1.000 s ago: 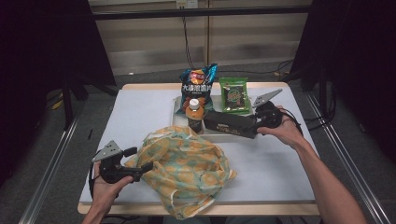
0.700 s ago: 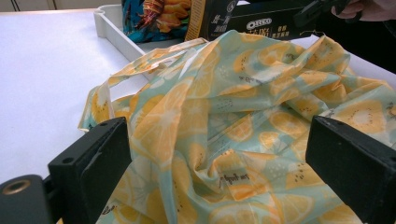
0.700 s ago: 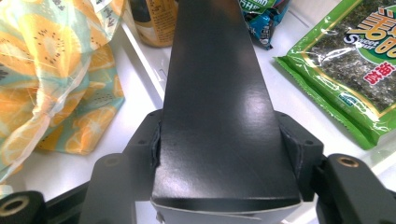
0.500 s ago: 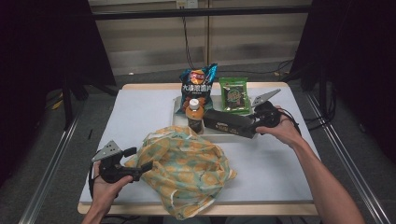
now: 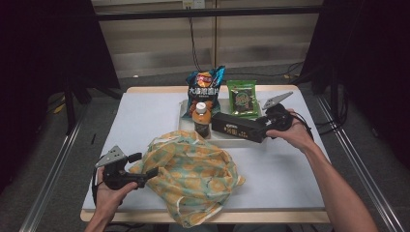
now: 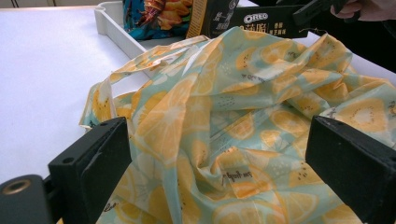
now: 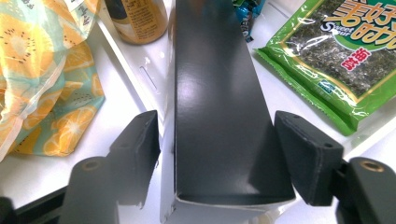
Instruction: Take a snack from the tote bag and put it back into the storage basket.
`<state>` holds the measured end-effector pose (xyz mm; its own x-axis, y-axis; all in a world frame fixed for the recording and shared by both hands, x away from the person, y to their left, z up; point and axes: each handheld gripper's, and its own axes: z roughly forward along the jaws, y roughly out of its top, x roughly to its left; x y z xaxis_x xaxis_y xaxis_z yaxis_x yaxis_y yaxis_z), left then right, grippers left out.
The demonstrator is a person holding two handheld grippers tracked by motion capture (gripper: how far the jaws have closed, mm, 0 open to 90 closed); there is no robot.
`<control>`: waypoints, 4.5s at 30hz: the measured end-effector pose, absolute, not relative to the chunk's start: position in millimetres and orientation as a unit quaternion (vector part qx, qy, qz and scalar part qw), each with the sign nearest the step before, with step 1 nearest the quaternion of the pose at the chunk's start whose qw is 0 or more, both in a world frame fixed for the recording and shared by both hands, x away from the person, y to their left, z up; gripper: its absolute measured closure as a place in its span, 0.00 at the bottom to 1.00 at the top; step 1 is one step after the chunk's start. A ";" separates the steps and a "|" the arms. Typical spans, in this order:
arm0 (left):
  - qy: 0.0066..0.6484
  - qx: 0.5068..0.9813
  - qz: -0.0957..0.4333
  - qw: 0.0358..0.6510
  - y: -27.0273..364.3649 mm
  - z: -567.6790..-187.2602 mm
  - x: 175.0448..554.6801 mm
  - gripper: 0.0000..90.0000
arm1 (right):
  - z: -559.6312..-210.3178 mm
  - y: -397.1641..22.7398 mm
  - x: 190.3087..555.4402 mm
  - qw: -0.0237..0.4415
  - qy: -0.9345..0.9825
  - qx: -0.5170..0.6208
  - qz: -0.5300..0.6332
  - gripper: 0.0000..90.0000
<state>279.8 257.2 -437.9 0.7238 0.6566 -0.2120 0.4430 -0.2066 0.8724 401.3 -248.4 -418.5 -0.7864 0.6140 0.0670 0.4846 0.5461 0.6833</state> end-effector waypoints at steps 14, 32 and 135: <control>0.354 0.771 0.101 0.519 255.2 -437.9 279.7 0.07 | -421.2 -272.8 382.3 0.087 0.853 0.359 0.370 0.21; 0.352 0.776 0.099 0.514 254.5 -439.3 281.4 0.08 | -420.8 -268.8 392.2 0.087 0.867 0.328 0.364 0.45; 0.356 0.769 0.135 0.513 252.1 -434.0 273.3 0.07 | -416.4 -266.5 318.0 0.170 0.760 0.411 0.474 0.43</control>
<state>273.3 252.1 -434.0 0.7107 0.6855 -0.1582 0.4092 -0.2198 0.8856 318.0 -266.5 -416.4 -0.6037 0.7863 0.1318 0.4638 0.2119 0.8602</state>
